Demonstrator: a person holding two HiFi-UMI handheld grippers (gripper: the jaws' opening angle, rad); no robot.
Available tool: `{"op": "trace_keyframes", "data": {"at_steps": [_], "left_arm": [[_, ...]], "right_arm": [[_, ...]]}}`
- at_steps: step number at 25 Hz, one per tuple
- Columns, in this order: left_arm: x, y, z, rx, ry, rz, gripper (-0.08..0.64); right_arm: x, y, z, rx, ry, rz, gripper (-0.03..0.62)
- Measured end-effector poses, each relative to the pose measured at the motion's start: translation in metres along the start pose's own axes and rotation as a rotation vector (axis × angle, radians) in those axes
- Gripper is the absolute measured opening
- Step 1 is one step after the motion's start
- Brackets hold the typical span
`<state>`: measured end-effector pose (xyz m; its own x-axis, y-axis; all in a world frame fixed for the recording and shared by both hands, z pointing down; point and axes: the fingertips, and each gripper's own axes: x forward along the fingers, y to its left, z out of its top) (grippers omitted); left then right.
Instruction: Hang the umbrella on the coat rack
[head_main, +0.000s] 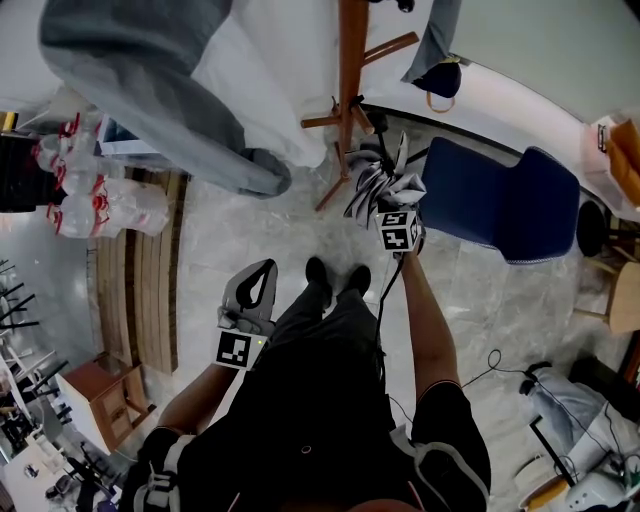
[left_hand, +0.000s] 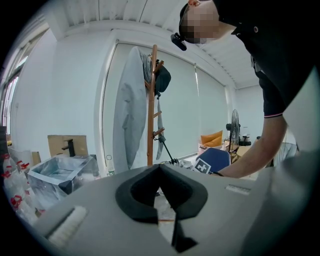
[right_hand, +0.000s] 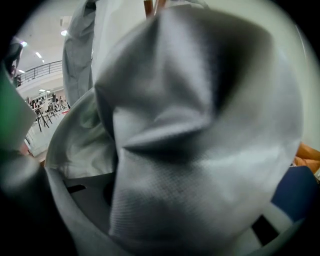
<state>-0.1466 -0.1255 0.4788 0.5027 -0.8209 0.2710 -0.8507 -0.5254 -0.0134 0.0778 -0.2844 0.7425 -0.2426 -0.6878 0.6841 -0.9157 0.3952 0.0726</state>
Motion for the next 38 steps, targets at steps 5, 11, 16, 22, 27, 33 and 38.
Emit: {"op": "trace_keyframes", "data": {"at_steps": [5, 11, 16, 22, 27, 33, 38], "left_arm": [[0.004, -0.002, -0.002, 0.005, 0.004, -0.012, 0.002], [0.007, -0.003, -0.004, 0.012, 0.009, -0.016, 0.002], [0.006, -0.002, -0.008, 0.014, 0.019, -0.012, 0.002], [0.007, -0.001, -0.009, 0.018, 0.021, -0.011, 0.002], [0.006, 0.0, -0.011, 0.015, 0.024, -0.005, 0.002], [0.006, 0.0, -0.014, 0.022, 0.031, -0.009, 0.002], [0.006, -0.002, -0.018, 0.027, 0.034, -0.012, 0.002]], "right_arm": [[0.014, 0.007, -0.007, 0.051, -0.006, 0.042, 0.144], [0.031, 0.02, -0.014, 0.062, -0.018, 0.101, 0.146], [0.045, 0.025, -0.019, 0.076, -0.022, 0.118, 0.146], [0.058, 0.032, -0.017, 0.087, -0.02, 0.146, 0.157], [0.061, 0.041, -0.013, 0.105, -0.057, 0.193, 0.176], [0.063, 0.046, -0.011, 0.122, -0.109, 0.209, 0.136], [0.064, 0.046, -0.006, 0.111, -0.138, 0.203, 0.118]]}}
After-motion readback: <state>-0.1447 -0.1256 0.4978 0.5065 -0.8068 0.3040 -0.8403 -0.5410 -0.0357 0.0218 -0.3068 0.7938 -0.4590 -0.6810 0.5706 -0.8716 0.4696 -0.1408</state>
